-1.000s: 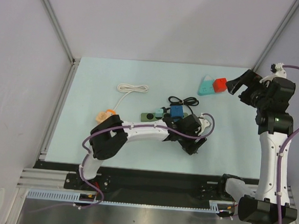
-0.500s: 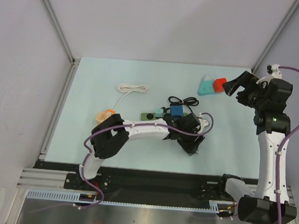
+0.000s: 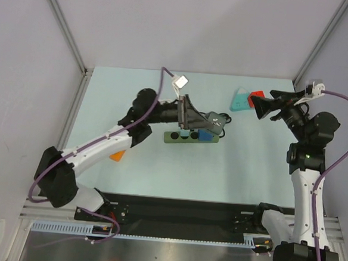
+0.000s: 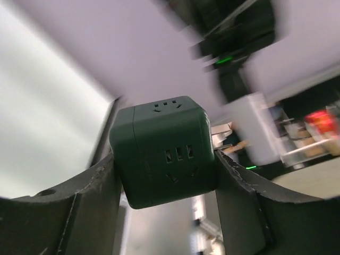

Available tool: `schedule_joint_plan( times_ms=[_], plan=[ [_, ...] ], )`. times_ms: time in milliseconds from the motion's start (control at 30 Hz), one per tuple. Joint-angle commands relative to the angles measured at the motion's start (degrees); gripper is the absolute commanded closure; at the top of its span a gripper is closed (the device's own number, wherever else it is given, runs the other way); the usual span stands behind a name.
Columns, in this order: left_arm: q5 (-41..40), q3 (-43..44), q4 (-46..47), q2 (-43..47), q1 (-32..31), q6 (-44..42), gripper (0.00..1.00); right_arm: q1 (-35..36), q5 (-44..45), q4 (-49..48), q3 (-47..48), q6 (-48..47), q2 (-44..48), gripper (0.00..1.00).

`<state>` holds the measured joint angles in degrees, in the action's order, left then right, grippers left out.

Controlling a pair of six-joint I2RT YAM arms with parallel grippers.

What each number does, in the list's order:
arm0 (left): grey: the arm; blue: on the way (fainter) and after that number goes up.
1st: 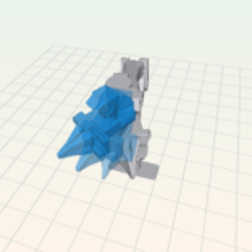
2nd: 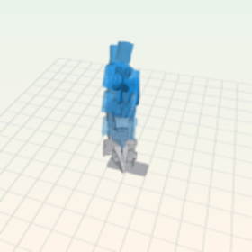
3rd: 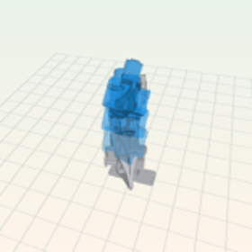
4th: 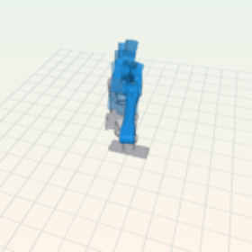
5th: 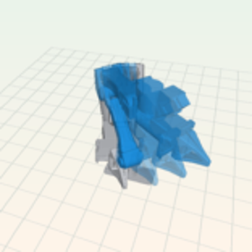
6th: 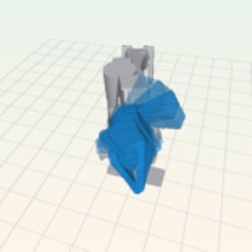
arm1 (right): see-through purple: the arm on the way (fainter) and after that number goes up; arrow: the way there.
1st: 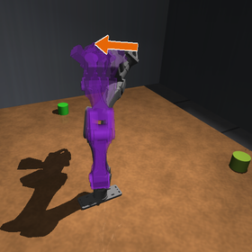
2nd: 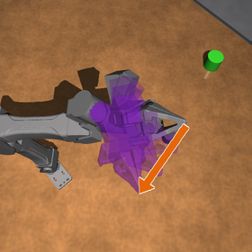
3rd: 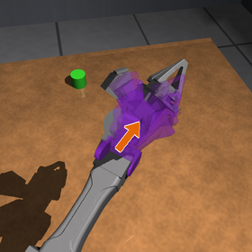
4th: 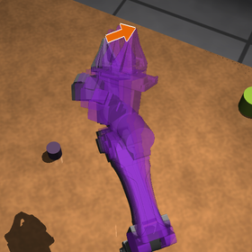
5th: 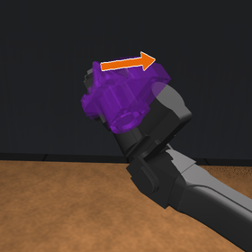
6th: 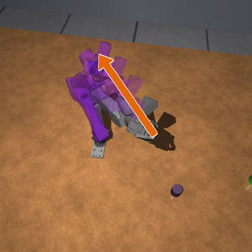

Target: Insert the plug

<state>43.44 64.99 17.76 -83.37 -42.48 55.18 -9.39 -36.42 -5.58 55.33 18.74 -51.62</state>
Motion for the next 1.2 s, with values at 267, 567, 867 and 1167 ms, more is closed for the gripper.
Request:
schedule_joint_plan(
  times_ms=[267,567,867,1167],
  plan=[
    [4.4,-2.7,67.4,-0.9,4.9,55.9,1.0,6.6,-25.8,-51.6,-7.8,12.6,2.8,0.0],
    [-1.1,8.1,78.3,-8.4,2.0,65.1,1.0,31.3,-17.7,-31.2,-8.6,-30.8,4.4,0.0],
    [-2.2,6.3,78.3,-10.0,-0.1,63.3,1.0,32.7,-8.8,-33.2,-7.1,-33.1,2.3,0.0],
    [-1.6,7.1,77.8,-11.5,-1.4,62.6,1.0,32.7,-5.0,-37.4,-7.2,-32.6,1.2,0.0]
  ],
)
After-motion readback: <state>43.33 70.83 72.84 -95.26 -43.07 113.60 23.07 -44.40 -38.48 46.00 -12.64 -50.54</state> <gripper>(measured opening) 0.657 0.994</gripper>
